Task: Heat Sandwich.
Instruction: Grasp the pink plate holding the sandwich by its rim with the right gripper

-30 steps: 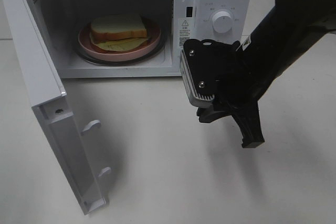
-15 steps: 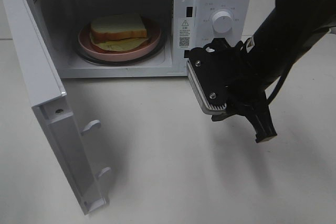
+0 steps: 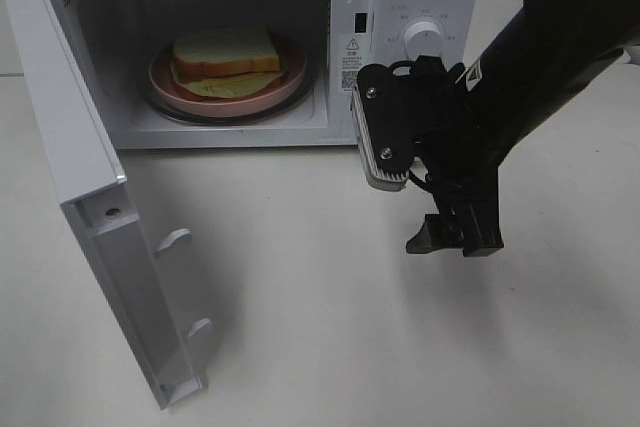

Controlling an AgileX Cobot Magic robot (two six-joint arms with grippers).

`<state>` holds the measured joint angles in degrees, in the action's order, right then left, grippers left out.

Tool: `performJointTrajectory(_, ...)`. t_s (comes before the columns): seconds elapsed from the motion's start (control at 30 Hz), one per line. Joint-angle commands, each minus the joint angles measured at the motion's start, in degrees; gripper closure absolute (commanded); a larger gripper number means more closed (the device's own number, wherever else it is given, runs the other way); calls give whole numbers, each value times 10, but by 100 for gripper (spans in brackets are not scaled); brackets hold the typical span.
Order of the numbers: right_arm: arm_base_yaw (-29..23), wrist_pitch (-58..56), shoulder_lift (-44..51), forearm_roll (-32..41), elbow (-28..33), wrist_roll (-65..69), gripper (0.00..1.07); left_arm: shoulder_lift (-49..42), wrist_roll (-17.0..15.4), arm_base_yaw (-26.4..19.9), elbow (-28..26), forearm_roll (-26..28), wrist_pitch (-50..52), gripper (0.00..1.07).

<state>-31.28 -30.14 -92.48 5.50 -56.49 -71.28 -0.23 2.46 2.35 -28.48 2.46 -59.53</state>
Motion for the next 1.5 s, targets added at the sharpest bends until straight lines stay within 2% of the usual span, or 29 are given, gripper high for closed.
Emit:
performJointTrajectory(0.03,-1,6,5,-26,-17,26,8,-13,0,-1,2,2,5,3)
performJointTrajectory(0.27,-14,5,-20,-79,-64,53,10,-13,0,-1,2,2,5,3)
performJointTrajectory(0.4,-43,6,-62,-132,-121,77,10,-13,0,-1,2,2,5,3)
performJointTrajectory(0.8,-76,-3,-145,-158,-225,77,12,-13,0,-1,2,2,5,3)
performJointTrajectory(1.2,-81,-19,-241,-164,-337,77,13,-13,0,-1,2,2,5,3)
performJointTrajectory(1.5,-80,-19,-303,-170,-399,77,15,-13,0,-1,2,2,5,3)
